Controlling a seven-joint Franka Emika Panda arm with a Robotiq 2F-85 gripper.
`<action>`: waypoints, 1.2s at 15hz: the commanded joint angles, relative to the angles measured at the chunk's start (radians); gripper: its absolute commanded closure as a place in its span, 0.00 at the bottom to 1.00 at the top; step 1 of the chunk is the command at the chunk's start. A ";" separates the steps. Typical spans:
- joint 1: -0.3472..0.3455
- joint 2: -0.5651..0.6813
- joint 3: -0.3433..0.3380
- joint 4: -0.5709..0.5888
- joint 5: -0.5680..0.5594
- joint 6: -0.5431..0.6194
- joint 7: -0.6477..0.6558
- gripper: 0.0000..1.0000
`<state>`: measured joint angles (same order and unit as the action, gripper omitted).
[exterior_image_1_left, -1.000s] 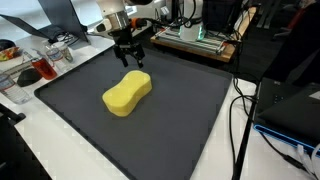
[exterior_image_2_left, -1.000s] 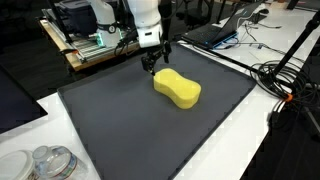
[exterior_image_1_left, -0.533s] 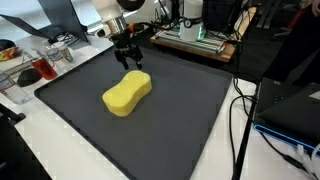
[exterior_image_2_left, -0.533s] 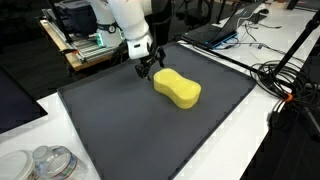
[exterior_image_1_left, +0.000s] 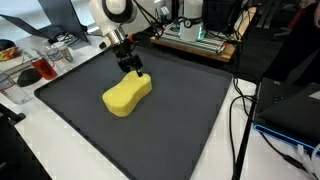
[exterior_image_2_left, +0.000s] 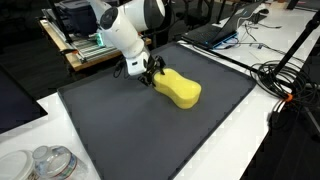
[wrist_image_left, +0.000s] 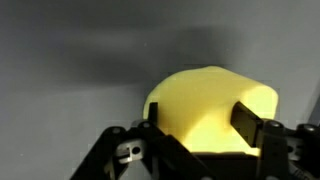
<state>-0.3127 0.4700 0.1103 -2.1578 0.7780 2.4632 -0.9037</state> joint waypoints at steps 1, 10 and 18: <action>-0.010 0.085 0.006 0.095 0.059 -0.106 -0.054 0.55; 0.165 -0.177 -0.094 -0.067 -0.215 -0.048 0.168 1.00; 0.311 -0.583 -0.102 -0.341 -0.849 0.043 0.724 0.98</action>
<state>-0.0295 0.0441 0.0127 -2.3790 0.1214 2.4849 -0.3533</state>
